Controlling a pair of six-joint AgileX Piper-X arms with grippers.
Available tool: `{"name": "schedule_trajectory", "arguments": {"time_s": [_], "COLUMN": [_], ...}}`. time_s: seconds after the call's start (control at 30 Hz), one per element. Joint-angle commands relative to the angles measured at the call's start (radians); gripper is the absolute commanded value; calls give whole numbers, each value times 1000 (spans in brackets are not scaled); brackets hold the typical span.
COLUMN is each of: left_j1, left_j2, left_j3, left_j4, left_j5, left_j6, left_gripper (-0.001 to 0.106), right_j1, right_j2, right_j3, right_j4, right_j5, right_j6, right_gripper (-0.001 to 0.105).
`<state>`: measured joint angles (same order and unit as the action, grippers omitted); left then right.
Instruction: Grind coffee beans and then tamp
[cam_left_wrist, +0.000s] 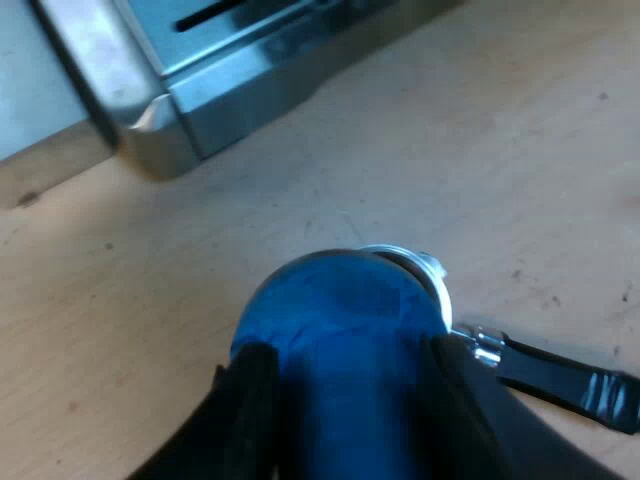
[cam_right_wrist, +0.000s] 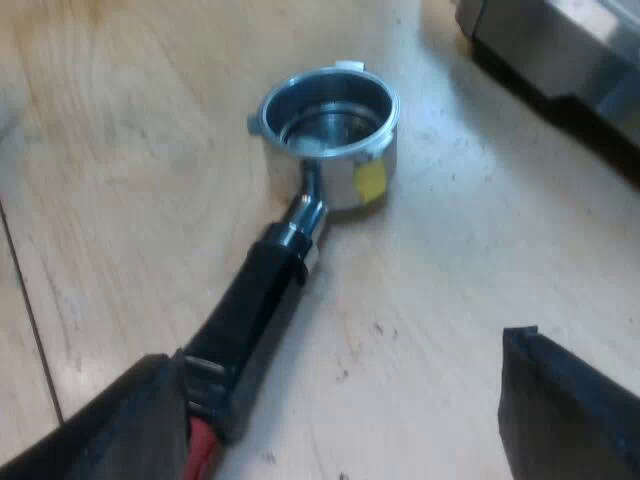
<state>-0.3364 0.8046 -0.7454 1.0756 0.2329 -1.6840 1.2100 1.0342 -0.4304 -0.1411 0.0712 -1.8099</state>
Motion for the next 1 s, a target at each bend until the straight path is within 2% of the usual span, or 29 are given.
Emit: {"name": "schedule_trajectory", "arguments": {"time_s": [0.03, 0.17, 0.2, 0.43, 0.5, 0.57, 0.67, 1.0], "left_j1": [-47, -85, -106, -111, -111, -111, -111, -111], "left_j2": [-5, -3, 7, 34, 112, 131, 170, 269], "left_j3": [-5, -5, -5, -5, -5, -5, -5, 0], "left_j4": [-12, -20, -20, -20, -20, -20, -22, -68], "left_j5": [-42, -42, -62, -64, -60, -57, 6, -11], "left_j6": [-25, -25, -25, -25, -25, -25, -25, -25], "left_gripper": [0, 0, 0, 0, 0, 0, 0, 0], "right_j1": [3, 3, 3, 3, 3, 3, 3, 3], "right_j2": [-1, -1, -1, -1, -1, -1, -1, -1], "right_j3": [1, 1, 1, 1, 1, 1, 1, 1], "right_j4": [-21, -21, -21, -21, -21, -21, -21, -21], "right_j5": [-9, -9, -9, -9, -9, -9, -9, -9], "right_j6": [-11, -11, -11, -8, -5, -4, -4, -4], "right_gripper": [66, 66, 66, 66, 66, 66, 66, 66]}}
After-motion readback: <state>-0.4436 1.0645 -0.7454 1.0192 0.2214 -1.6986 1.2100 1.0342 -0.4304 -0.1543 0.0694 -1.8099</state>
